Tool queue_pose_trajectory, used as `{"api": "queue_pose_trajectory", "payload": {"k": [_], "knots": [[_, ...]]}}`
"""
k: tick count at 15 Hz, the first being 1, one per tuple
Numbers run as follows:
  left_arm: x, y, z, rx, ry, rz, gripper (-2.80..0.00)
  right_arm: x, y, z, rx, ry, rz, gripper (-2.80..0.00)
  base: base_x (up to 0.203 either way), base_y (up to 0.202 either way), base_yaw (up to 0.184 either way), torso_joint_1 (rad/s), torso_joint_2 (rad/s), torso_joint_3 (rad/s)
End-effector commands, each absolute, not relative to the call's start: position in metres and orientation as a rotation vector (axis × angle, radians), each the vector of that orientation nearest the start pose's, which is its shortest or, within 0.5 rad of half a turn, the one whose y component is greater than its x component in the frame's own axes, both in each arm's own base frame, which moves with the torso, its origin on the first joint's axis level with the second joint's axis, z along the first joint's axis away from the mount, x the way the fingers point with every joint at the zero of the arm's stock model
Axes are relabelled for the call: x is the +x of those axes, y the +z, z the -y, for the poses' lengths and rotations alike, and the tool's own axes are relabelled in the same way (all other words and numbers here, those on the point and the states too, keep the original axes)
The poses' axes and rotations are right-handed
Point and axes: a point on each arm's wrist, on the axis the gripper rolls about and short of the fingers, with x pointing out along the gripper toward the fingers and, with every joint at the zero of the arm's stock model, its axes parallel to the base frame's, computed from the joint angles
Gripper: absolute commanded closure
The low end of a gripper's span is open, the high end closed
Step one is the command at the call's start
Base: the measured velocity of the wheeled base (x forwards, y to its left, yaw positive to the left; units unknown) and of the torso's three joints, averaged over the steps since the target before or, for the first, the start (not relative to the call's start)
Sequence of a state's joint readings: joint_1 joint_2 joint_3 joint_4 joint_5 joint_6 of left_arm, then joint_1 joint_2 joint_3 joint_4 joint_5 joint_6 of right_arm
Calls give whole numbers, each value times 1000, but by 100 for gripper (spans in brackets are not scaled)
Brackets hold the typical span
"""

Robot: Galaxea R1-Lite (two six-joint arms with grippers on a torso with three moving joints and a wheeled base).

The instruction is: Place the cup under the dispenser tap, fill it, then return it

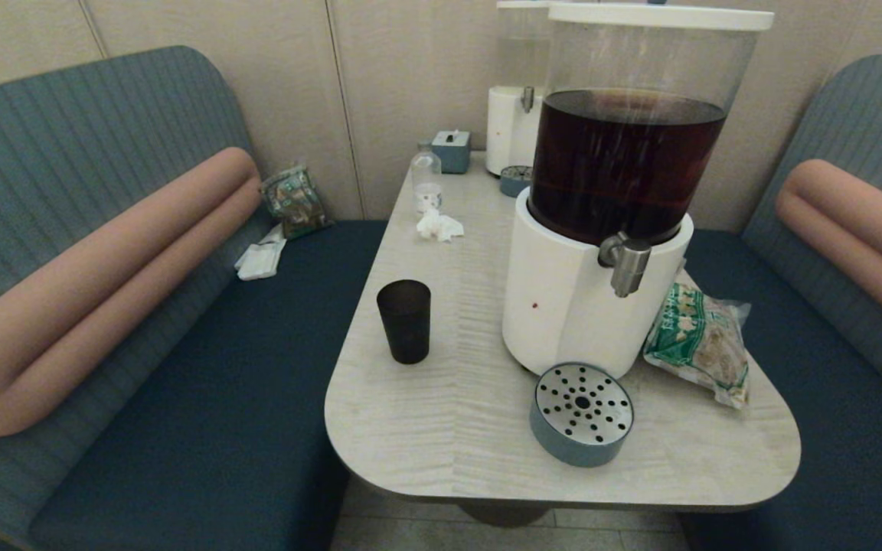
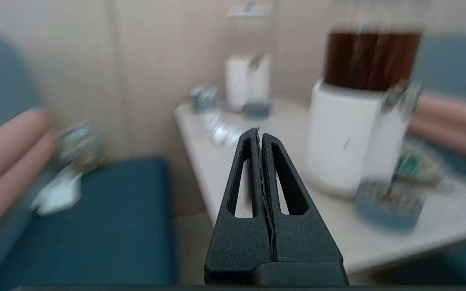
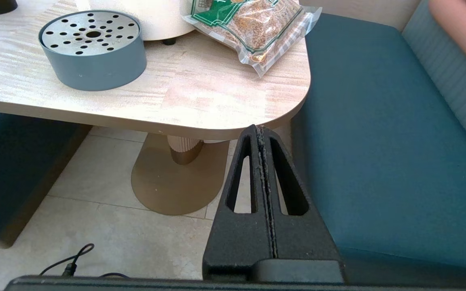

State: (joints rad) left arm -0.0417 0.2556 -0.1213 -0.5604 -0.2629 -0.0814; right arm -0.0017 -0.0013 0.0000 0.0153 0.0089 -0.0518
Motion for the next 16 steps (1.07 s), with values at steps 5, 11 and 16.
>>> {"api": "queue_pose_trajectory", "payload": {"k": [5, 11, 16], "knots": [[-23, 77, 0, -18, -25, 16, 0, -23, 74, 0, -52, 8, -15, 0, 0, 0, 0, 0, 0, 0], [-23, 75, 0, 20, -11, -5, 0, -23, 74, 0, -52, 8, -15, 0, 0, 0, 0, 0, 0, 0], [-23, 75, 0, 15, -17, -6, 0, -23, 74, 0, -57, 11, -15, 0, 0, 0, 0, 0, 0, 0]]}}
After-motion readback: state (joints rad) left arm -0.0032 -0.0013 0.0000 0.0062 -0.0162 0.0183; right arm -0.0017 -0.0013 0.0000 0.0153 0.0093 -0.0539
